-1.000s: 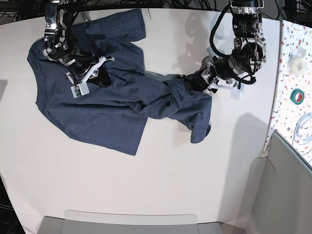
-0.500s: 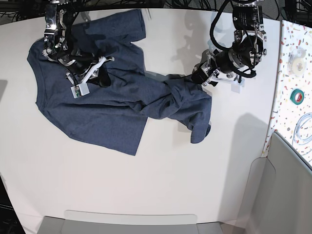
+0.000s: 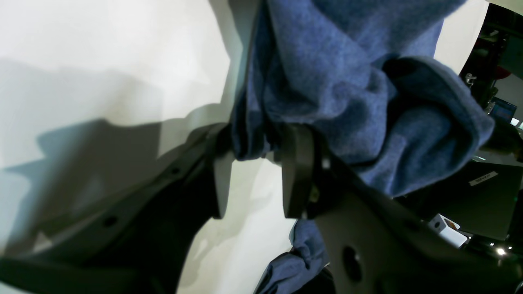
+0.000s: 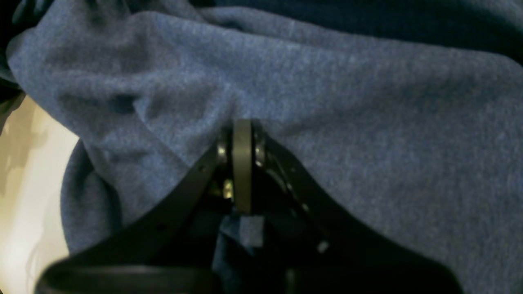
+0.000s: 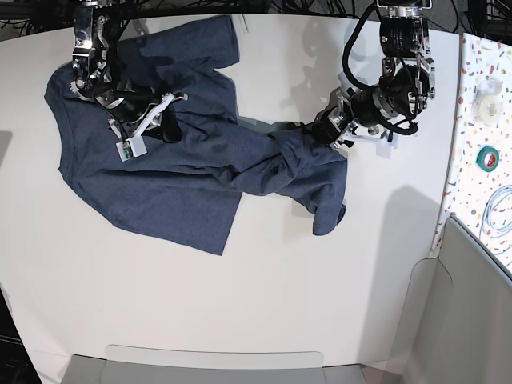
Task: Layout the t-shirt on the table in an organized manner, then fold the t-shirt properly
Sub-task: 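Grasp the folded-over shirt edge with the left gripper, then pull the shirt edge with the left gripper, unfolding it flat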
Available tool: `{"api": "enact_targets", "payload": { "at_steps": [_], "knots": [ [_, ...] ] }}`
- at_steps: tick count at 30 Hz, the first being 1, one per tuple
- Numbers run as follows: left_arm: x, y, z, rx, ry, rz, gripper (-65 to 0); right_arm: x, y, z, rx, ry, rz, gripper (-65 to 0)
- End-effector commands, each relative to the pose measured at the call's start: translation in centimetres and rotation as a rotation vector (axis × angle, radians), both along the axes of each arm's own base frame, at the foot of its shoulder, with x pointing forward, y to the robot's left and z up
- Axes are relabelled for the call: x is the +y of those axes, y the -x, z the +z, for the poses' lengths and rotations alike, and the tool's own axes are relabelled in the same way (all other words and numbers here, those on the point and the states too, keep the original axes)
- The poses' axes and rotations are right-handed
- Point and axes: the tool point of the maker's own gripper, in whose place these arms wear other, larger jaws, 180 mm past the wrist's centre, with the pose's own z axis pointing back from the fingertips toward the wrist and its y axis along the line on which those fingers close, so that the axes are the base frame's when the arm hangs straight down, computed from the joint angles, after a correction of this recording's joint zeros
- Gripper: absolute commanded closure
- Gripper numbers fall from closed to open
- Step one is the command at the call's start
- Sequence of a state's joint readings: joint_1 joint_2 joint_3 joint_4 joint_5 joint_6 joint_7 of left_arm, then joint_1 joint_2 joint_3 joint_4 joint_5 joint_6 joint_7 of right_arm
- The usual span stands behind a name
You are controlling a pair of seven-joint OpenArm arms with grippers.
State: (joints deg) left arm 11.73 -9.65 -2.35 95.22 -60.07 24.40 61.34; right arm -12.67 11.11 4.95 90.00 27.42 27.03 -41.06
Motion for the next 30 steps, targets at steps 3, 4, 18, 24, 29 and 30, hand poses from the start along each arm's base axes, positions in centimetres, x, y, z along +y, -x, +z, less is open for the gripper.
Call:
{"api": "enact_targets", "payload": {
  "at_steps": [3,4,18,24,29,30],
  "knots": [
    [1.1,0.6,-0.9,0.024,-0.061,-0.001,-6.7,-3.9,4.4,-4.4,0.247,0.218,-0.008,0.0],
    [1.3,0.5,-0.8,0.014,-0.063,-0.001,-2.3,-3.9,4.4,-4.4,0.246,0.218,-0.007,0.0],
    [7.2,-1.5,8.7,-0.262,-0.189,0.010,0.0,-3.9,4.3,-4.3,0.243,0.218,-0.008,0.0],
    [9.9,-0.6,10.5,-0.273,-0.222,0.043,0.0,-4.1,3.7,-4.0,0.230,0.225,-0.008,0.0],
    [13.9,1.3,11.2,-0.304,-0.344,0.038,0.0,-4.4,3.7,-4.0,0.230,0.232,-0.009,0.0],
    [14.8,1.6,11.5,-0.310,-0.364,0.048,0.0,-4.4,3.7,-4.0,0.230,0.232,-0.009,0.0]
  ]
}}
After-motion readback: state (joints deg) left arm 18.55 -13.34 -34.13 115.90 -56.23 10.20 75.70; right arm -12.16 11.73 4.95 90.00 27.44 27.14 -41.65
